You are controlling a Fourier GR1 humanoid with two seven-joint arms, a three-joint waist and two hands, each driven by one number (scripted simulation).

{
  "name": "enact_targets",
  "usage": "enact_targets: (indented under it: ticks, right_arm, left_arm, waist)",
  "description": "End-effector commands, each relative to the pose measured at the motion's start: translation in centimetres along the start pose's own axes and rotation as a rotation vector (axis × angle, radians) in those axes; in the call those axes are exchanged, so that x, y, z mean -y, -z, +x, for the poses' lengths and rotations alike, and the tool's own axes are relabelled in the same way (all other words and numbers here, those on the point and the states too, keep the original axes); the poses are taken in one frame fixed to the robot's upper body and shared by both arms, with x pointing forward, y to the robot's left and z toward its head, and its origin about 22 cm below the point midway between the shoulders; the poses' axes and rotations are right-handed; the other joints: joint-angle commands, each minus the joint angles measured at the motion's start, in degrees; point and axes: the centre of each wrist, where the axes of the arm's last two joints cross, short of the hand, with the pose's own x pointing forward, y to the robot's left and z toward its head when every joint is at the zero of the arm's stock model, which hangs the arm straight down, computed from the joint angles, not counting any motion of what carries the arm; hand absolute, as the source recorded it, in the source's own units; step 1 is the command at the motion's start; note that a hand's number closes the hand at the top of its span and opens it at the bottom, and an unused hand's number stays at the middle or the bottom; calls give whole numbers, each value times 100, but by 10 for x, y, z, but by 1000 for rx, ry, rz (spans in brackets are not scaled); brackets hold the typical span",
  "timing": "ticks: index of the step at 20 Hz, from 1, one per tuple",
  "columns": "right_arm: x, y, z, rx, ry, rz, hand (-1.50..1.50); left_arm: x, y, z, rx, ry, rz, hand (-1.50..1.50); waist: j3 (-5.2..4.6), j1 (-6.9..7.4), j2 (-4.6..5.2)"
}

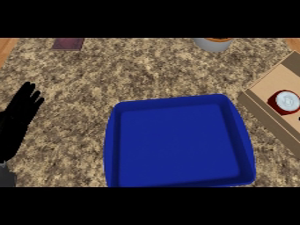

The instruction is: Pick the can from the tray and place it in the cardboard box

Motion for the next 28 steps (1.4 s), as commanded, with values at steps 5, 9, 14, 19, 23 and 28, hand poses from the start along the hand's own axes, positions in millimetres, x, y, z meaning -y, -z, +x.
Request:
enact_targets:
  ticks: [5, 9, 14, 19, 23, 28]
  right_arm:
    - [11, 7, -10, 14, 461, -264, -150]
    - [48, -10, -44, -14, 606, -345, -150]
    - [104, -36, -88, -36, 660, -389, -150]
    - [124, -66, -130, -44, 729, -386, -150]
    - [134, -87, -157, -19, 710, -324, -150]
    - [124, -97, -181, -13, 694, -338, -150]
  left_arm:
    - [16, 12, 3, 1, -12, 12, 0]
    - [-7, 4, -2, -14, -7, 7, 0]
    - [0, -3, 2, -19, -10, 9, 0]
    - [-2, -13, -20, -13, -15, -6, 0]
    - [-16, -11, -11, -9, 8, 5, 0]
    - [24, -9, -18, -10, 2, -20, 0]
  waist:
    - [5, -61, 7]
    - [-1, -68, -10]
    - [2, -32, -5]
    - [0, -20, -1]
    - [1, -17, 0]
    - [11, 32, 19]
